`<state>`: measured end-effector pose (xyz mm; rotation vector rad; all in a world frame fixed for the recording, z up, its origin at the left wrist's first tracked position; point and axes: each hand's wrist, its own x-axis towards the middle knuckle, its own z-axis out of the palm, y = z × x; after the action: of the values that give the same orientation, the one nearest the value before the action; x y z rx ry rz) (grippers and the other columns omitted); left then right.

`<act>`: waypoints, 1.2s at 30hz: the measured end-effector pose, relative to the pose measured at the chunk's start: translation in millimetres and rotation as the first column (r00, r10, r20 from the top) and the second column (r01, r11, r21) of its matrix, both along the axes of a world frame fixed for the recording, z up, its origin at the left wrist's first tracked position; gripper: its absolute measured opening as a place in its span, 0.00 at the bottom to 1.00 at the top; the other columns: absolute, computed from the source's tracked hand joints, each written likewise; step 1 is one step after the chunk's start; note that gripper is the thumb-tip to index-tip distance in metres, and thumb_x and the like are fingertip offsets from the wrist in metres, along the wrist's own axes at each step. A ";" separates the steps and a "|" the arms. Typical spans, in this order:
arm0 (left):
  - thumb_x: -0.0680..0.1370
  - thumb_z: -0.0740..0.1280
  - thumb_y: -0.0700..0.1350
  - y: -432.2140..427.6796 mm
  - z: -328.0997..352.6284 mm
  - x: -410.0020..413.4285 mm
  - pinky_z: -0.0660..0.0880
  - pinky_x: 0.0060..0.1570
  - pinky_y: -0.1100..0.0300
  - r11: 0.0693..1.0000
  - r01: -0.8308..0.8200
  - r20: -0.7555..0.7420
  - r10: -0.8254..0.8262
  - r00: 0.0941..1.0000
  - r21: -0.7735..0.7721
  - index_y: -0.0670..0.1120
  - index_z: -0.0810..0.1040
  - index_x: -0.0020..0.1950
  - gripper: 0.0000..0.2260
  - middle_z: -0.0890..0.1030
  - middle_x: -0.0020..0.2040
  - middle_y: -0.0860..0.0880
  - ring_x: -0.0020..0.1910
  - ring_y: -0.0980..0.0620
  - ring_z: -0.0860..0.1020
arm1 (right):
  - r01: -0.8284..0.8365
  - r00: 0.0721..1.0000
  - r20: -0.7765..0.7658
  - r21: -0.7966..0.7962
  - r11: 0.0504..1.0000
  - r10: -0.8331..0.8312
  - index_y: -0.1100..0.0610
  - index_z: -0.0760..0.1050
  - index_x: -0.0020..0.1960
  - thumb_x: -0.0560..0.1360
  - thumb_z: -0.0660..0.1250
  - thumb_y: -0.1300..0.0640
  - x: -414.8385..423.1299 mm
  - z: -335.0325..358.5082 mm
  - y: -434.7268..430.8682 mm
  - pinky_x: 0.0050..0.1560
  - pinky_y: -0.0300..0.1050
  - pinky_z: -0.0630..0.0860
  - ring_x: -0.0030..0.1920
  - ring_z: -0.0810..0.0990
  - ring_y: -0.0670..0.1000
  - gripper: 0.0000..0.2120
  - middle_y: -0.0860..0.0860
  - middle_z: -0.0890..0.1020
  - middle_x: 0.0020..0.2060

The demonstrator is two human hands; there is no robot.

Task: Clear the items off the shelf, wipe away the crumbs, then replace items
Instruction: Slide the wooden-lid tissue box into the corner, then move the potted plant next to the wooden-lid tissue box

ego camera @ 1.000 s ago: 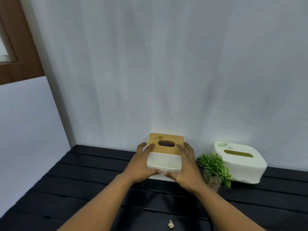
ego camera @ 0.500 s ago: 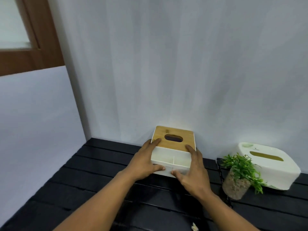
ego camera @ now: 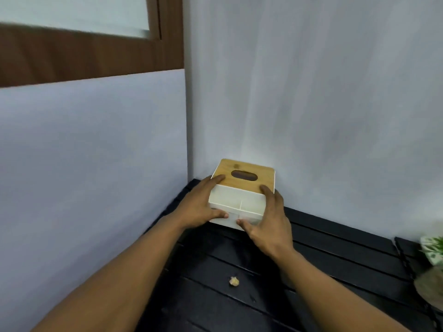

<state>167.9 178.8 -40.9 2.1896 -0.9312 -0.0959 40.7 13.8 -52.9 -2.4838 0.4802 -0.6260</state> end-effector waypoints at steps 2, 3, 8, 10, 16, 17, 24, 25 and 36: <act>0.66 0.78 0.52 9.9 -7.4 11.2 0.59 0.67 0.63 0.999 -0.014 0.006 0.015 1.000 -0.029 0.58 0.59 0.75 0.43 0.61 0.75 0.54 0.71 0.53 0.63 | -0.008 1.000 -0.012 -0.016 1.000 0.008 0.44 0.51 0.72 0.65 0.73 0.39 11.1 -4.5 9.0 0.55 0.53 0.76 0.62 0.72 0.55 0.44 0.49 0.59 0.72; 0.66 0.78 0.51 13.8 -11.1 16.0 0.59 0.67 0.63 0.999 -0.022 0.012 0.022 1.000 -0.038 0.57 0.59 0.75 0.42 0.62 0.75 0.54 0.71 0.53 0.63 | -0.013 1.000 -0.019 -0.029 1.000 0.013 0.45 0.51 0.72 0.65 0.73 0.39 16.1 -6.1 12.6 0.55 0.53 0.76 0.62 0.72 0.55 0.44 0.49 0.59 0.71; 0.66 0.78 0.47 23.8 -24.4 33.1 0.59 0.69 0.62 0.984 -0.105 0.009 0.107 0.994 -0.145 0.55 0.60 0.75 0.42 0.62 0.76 0.54 0.73 0.54 0.62 | -0.070 0.998 -0.008 -0.053 0.996 0.069 0.47 0.50 0.73 0.67 0.72 0.43 32.1 -8.1 18.2 0.55 0.50 0.74 0.63 0.71 0.55 0.43 0.50 0.61 0.72; 0.66 0.78 0.47 25.9 -29.4 38.5 0.62 0.70 0.57 0.975 -0.140 -0.010 0.140 0.990 -0.171 0.56 0.59 0.75 0.43 0.65 0.74 0.54 0.71 0.54 0.64 | -0.086 0.996 0.004 -0.045 0.995 0.086 0.47 0.49 0.74 0.67 0.73 0.45 35.7 -8.4 17.9 0.57 0.49 0.73 0.65 0.70 0.54 0.45 0.50 0.61 0.72; 0.68 0.77 0.48 27.0 -22.7 34.8 0.67 0.60 0.60 0.979 -0.136 -0.009 0.136 0.991 -0.152 0.57 0.56 0.75 0.42 0.68 0.68 0.62 0.64 0.57 0.69 | -0.071 0.996 -0.046 -0.013 0.997 0.070 0.46 0.43 0.75 0.66 0.76 0.44 39.4 -5.1 15.6 0.63 0.53 0.71 0.69 0.67 0.53 0.51 0.50 0.60 0.74; 0.67 0.77 0.48 26.6 -20.0 33.5 0.69 0.58 0.58 0.982 -0.130 0.003 0.132 0.991 -0.137 0.58 0.57 0.73 0.41 0.69 0.67 0.61 0.63 0.56 0.70 | -0.076 0.996 -0.053 -0.003 0.997 0.075 0.46 0.43 0.75 0.65 0.76 0.44 38.0 -3.6 15.1 0.64 0.54 0.70 0.69 0.67 0.54 0.52 0.50 0.61 0.74; 0.68 0.76 0.53 27.6 0.5 2.4 0.56 0.73 0.50 0.976 -0.210 0.178 0.217 0.960 -0.060 0.51 0.53 0.77 0.45 0.56 0.78 0.49 0.76 0.49 0.56 | -0.057 0.998 -0.039 0.046 0.997 0.058 0.45 0.46 0.75 0.65 0.74 0.38 -3.0 20.0 3.4 0.64 0.51 0.71 0.70 0.68 0.51 0.51 0.47 0.60 0.75; 0.68 0.76 0.53 24.5 9.4 -7.6 0.56 0.73 0.49 0.980 -0.191 0.218 0.198 0.956 -0.053 0.51 0.54 0.77 0.44 0.57 0.78 0.49 0.75 0.48 0.56 | -0.042 0.998 -0.042 0.047 0.998 0.044 0.45 0.47 0.75 0.65 0.73 0.38 -13.3 26.4 -1.3 0.64 0.51 0.72 0.69 0.69 0.51 0.49 0.47 0.61 0.75; 0.73 0.69 0.57 -105.6 37.7 -179.3 0.59 0.71 0.57 0.978 0.145 0.092 -0.160 0.983 0.151 0.52 0.57 0.77 0.36 0.61 0.76 0.51 0.74 0.51 0.60 | 0.210 0.978 -0.053 0.171 0.963 -0.204 0.48 0.72 0.62 0.70 0.70 0.42 -195.3 45.0 -90.5 0.54 0.46 0.75 0.54 0.77 0.46 0.23 0.45 0.78 0.53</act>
<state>-11.4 73.2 -3.2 2.2700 -1.1839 -0.1271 -154.6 -76.7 -7.9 -2.2980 0.7819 -0.5934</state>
